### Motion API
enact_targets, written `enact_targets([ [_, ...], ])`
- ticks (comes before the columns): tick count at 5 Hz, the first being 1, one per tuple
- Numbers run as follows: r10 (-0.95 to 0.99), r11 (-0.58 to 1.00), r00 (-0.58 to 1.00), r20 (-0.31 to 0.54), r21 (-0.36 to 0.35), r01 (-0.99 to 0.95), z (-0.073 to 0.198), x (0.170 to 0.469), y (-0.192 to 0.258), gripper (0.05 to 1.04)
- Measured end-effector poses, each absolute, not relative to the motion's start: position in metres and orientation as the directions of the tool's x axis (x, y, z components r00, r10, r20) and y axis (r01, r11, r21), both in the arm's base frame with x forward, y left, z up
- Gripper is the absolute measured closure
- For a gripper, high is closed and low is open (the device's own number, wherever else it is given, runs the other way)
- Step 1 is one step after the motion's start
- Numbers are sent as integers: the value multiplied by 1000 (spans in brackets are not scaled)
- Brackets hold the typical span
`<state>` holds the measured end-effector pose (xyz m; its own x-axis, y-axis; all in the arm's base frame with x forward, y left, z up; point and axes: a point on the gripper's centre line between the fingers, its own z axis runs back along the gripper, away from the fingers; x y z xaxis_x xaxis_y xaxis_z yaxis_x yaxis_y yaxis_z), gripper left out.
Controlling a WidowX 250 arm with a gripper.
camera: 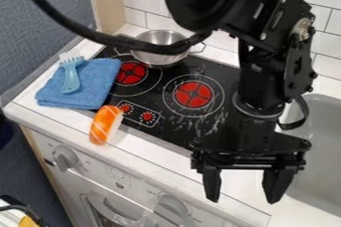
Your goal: Moved the blue brush on the right side
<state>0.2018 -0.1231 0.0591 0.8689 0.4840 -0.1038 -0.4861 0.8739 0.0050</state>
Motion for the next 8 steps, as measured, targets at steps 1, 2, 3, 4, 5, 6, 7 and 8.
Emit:
enact_targets([
  [1,482,875,868,-116,24,-483,55,200,-122,82],
  [2,505,862,851,-140,39,-505,57,206,-102,82],
  [3,530,847,838,-131,25,-531,68,219,-84,82],
  [4,580,815,809,-94,38,-579,75,233,-48,83],
  [5,638,770,768,-54,36,-637,77,245,-3,82],
  [6,726,687,687,-31,26,-726,82,249,47,83],
  [7,824,567,567,-20,45,-822,79,265,96,83],
  [8,867,497,498,4,50,-866,77,276,136,83],
])
